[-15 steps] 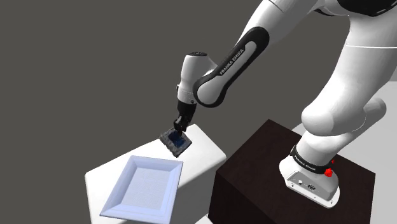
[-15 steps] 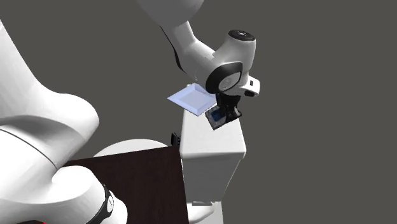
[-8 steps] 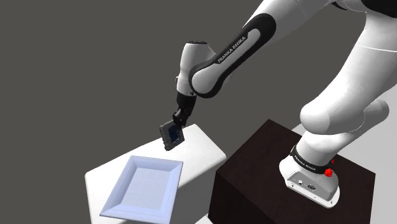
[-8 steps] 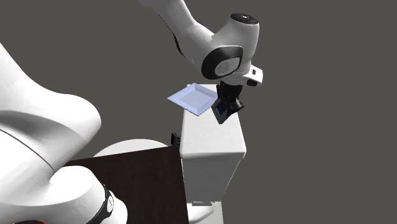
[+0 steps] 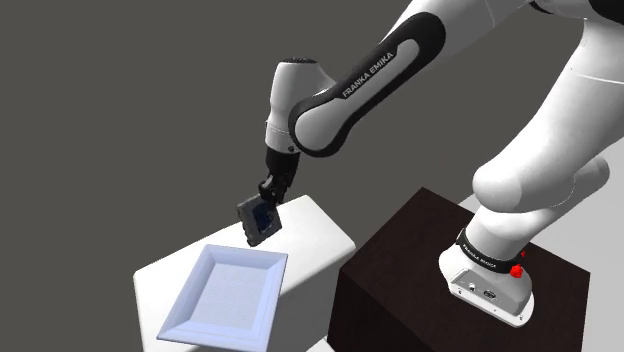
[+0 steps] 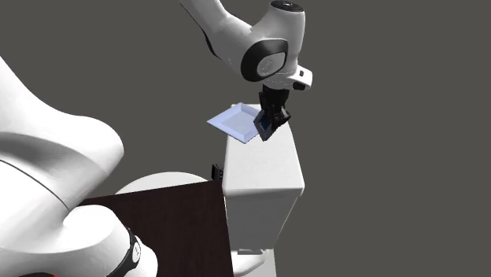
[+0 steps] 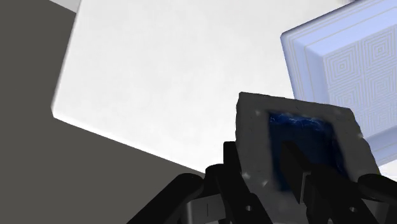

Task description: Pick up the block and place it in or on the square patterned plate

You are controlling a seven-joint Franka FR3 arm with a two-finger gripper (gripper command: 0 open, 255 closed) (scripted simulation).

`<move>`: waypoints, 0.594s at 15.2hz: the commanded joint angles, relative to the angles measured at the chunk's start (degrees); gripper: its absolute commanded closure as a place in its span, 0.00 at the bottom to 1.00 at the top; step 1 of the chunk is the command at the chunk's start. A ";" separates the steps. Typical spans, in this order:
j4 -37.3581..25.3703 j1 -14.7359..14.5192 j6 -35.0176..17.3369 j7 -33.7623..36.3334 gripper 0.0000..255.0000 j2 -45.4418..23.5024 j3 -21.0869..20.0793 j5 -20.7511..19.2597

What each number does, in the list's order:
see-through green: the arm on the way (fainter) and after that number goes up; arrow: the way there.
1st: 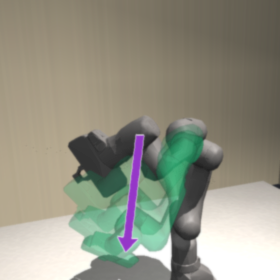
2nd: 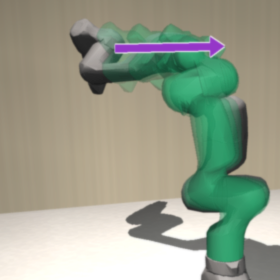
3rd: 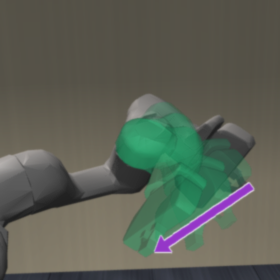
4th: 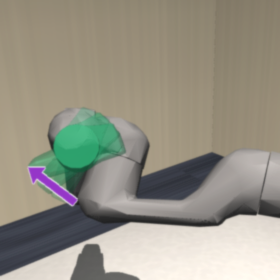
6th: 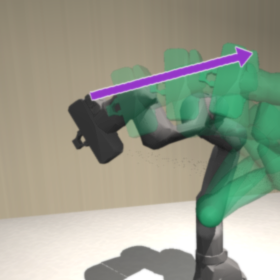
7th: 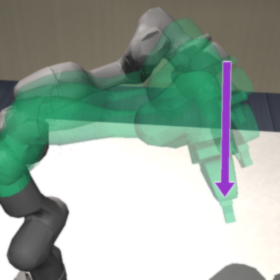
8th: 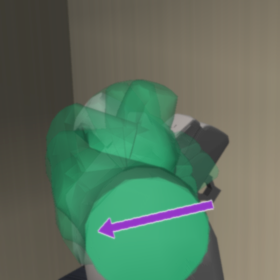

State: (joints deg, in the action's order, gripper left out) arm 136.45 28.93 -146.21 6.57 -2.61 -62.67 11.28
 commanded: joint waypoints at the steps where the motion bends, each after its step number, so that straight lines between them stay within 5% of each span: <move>1: -1.51 -2.45 -0.23 6.54 1.00 -2.20 -0.61 -4.53; 9: -9.99 -18.16 1.95 28.08 1.00 -11.16 4.38 -20.37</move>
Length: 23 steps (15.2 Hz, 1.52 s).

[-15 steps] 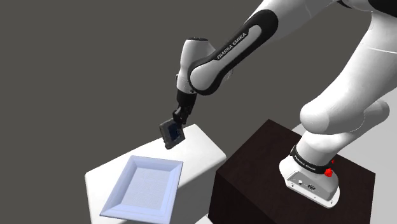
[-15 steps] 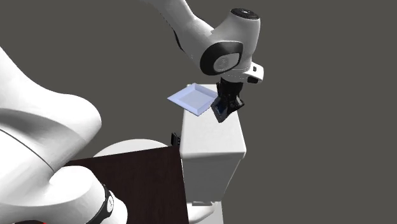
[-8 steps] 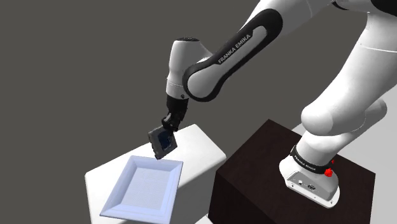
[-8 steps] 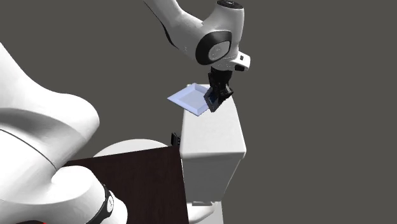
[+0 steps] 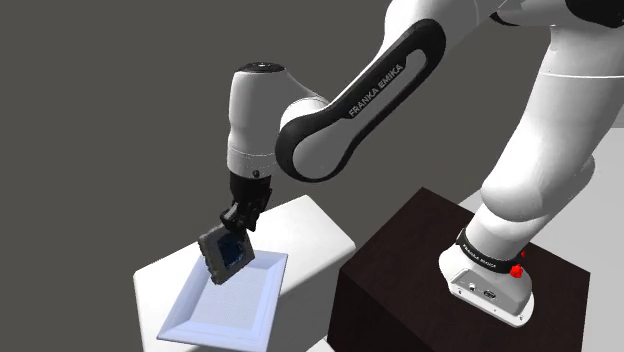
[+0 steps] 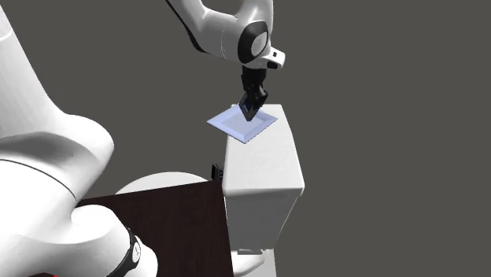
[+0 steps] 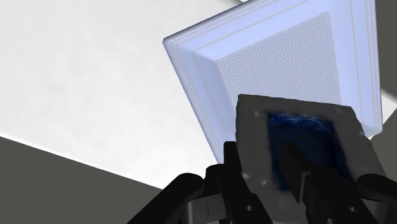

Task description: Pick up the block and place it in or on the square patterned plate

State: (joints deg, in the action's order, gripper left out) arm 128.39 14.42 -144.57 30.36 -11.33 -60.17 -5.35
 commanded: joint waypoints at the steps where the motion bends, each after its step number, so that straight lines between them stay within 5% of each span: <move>1: -3.34 -5.67 0.89 6.72 1.00 -3.68 2.54 -5.59; 2: -4.50 -7.80 1.34 8.33 1.00 -4.48 3.60 -6.61; 18: -3.03 -15.89 -6.79 15.12 1.00 -12.89 13.29 -17.51; 19: -3.04 -15.89 -6.79 15.12 0.00 -12.89 13.29 -17.51; 23: -16.26 -15.18 2.28 -10.18 0.00 -24.07 9.23 -23.19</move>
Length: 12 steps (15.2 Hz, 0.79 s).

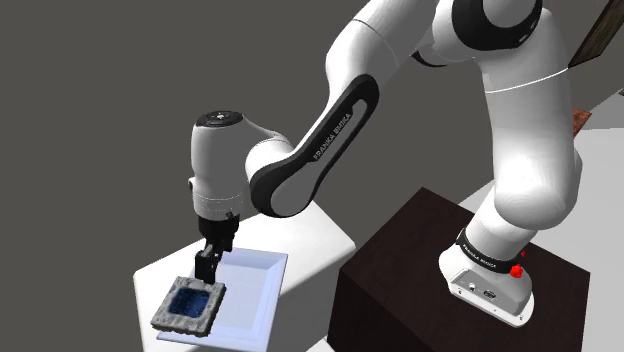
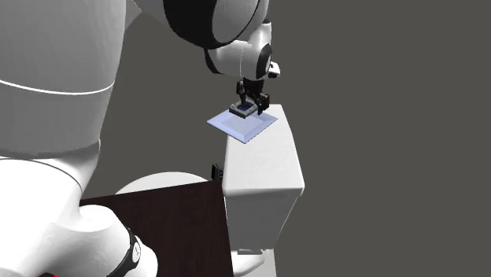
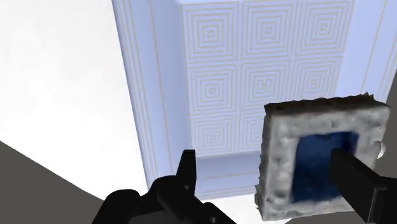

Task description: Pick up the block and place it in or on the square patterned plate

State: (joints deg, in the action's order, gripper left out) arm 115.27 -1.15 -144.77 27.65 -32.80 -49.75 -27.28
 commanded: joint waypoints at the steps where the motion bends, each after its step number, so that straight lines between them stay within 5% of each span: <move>1: -6.64 -0.24 5.11 -13.59 0.00 -5.34 -2.13 -2.57; 3: -10.74 -1.31 8.26 -20.70 0.00 -8.43 -3.18 -4.02; 12: -12.06 -5.01 5.28 -19.05 0.00 -12.34 0.59 -6.91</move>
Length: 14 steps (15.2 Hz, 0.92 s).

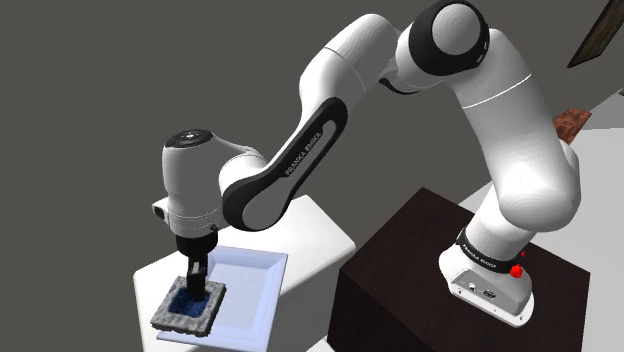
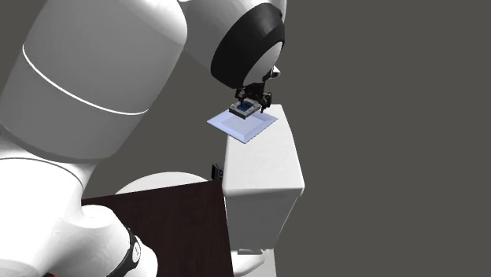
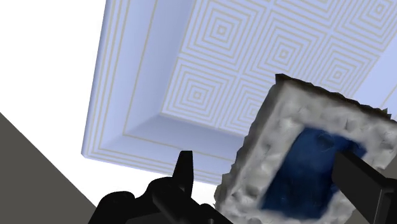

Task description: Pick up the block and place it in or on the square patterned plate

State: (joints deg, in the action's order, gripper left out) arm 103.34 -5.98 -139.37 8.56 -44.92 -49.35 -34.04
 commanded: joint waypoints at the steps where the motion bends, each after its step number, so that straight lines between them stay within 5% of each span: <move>1: -0.13 -0.18 -0.13 0.04 0.00 -0.22 0.19 -0.15; 6: -0.13 -0.17 -0.13 0.04 0.00 -0.22 0.19 -0.14; 7: -0.13 -0.17 -0.13 0.04 1.00 -0.22 0.19 -0.14; 14: 0.00 -0.01 -0.08 -0.02 1.00 -0.07 0.07 -0.06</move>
State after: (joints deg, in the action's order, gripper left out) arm 103.19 -5.84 -139.61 8.66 -44.51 -49.46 -34.12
